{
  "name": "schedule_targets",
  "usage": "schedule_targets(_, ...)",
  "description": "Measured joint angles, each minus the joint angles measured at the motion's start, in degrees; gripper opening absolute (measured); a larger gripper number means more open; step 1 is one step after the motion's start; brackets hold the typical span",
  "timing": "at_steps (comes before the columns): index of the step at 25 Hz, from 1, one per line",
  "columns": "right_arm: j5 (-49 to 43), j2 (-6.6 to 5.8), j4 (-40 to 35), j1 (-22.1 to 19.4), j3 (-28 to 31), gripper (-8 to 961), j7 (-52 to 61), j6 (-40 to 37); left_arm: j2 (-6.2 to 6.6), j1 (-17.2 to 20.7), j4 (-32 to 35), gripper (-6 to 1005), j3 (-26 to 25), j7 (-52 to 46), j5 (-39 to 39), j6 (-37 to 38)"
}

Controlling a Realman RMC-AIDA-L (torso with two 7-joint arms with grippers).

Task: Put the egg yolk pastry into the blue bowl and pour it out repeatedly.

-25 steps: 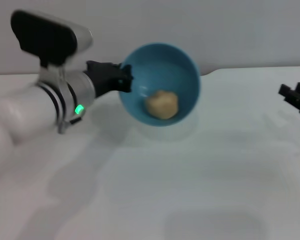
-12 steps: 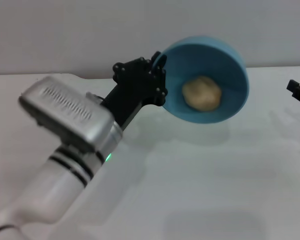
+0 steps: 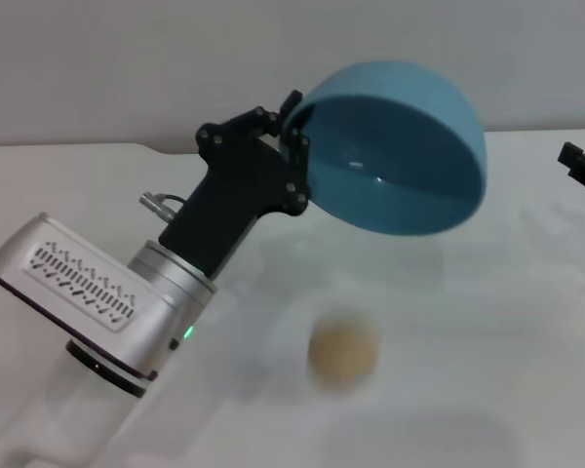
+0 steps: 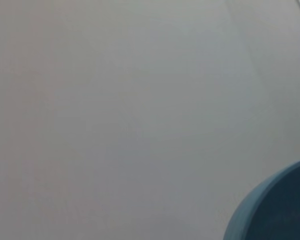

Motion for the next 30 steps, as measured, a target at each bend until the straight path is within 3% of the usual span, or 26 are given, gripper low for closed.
schedule_targets(10,0.0,0.0,0.48,0.7,-0.53,496,-0.01,-0.68,-0.05,-2.68,-1.64,8,-0.29,-0.55,-1.29,1.37)
schedule_targets(18,0.0,0.04,0.64,0.89,-0.54,495,-0.01,-3.87,0.39,-4.94,0.1,8,-1.66,-0.37,-7.2,8.07)
schedule_targets(23,-0.37,0.08,0.64,1.12,-0.63,495,0.27,-5.59,0.95,-4.53,7.47,7,-10.51,-0.06,-7.12,24.61)
schedule_targets(30,-1.21,-0.1,0.61,1.79,-4.14,496,0.55,-6.13,1.02,-5.42,17.02,7,-27.79,1.37,-6.33,60.47)
